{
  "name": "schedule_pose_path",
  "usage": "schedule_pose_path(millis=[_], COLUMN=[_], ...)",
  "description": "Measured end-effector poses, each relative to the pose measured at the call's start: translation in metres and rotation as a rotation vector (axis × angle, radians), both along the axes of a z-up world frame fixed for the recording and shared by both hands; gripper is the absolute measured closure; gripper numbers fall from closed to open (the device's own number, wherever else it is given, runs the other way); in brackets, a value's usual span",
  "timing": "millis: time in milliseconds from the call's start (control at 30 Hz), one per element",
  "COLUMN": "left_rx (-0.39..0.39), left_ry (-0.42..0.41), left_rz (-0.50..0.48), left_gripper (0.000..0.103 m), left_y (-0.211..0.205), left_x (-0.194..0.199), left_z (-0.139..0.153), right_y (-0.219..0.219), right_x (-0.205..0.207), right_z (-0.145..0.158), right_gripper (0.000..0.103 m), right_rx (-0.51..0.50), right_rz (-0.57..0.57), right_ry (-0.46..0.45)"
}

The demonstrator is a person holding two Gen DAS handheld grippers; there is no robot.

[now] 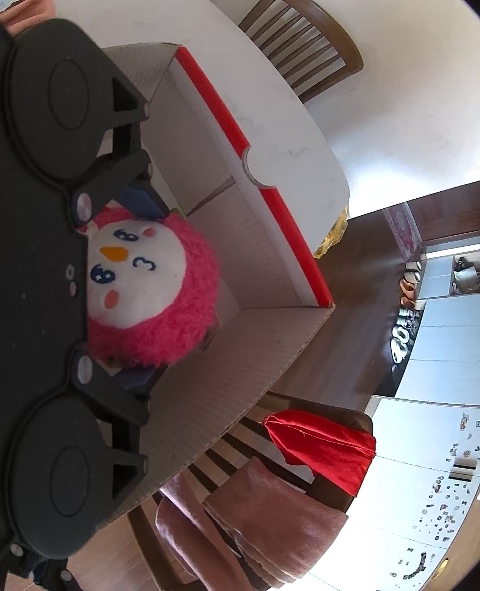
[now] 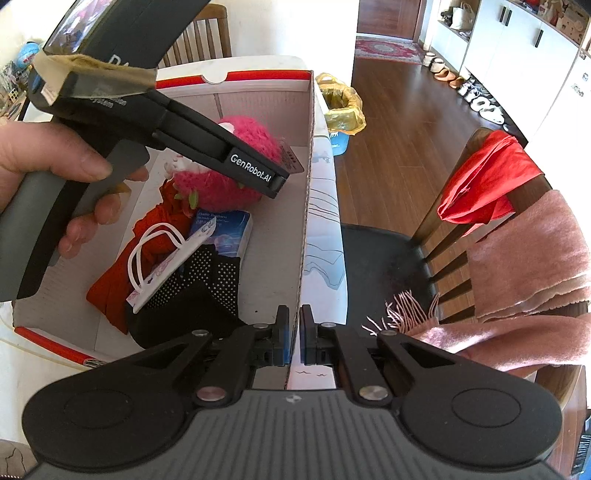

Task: Organize objects
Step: 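Carry the pink plush doll into the cardboard box and release it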

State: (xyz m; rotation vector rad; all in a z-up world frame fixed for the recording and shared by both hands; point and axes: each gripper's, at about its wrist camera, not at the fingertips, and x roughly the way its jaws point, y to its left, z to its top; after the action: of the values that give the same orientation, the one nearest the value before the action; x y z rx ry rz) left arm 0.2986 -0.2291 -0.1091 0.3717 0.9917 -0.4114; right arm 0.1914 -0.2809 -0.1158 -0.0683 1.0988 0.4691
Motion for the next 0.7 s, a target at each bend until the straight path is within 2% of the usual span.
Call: schedule_pose_path(millis=[200, 700], left_rx=[-0.046, -0.138], left_ry=[-0.016, -0.068], left_rz=[0.007, 0.067], left_gripper=[0.015, 0.010], left_y=[0.011, 0.063], left_x=[-0.007, -0.040], left_z=[0.014, 0.064], right_y=[0.001, 0.002], right_x=[0.000, -0.003], right_z=[0.001, 0.001], right_gripper=[0.099, 0.099], right_rx=[0.000, -0.016], right_rz=[-0.005, -0.023], right_ry=[0.002, -0.001])
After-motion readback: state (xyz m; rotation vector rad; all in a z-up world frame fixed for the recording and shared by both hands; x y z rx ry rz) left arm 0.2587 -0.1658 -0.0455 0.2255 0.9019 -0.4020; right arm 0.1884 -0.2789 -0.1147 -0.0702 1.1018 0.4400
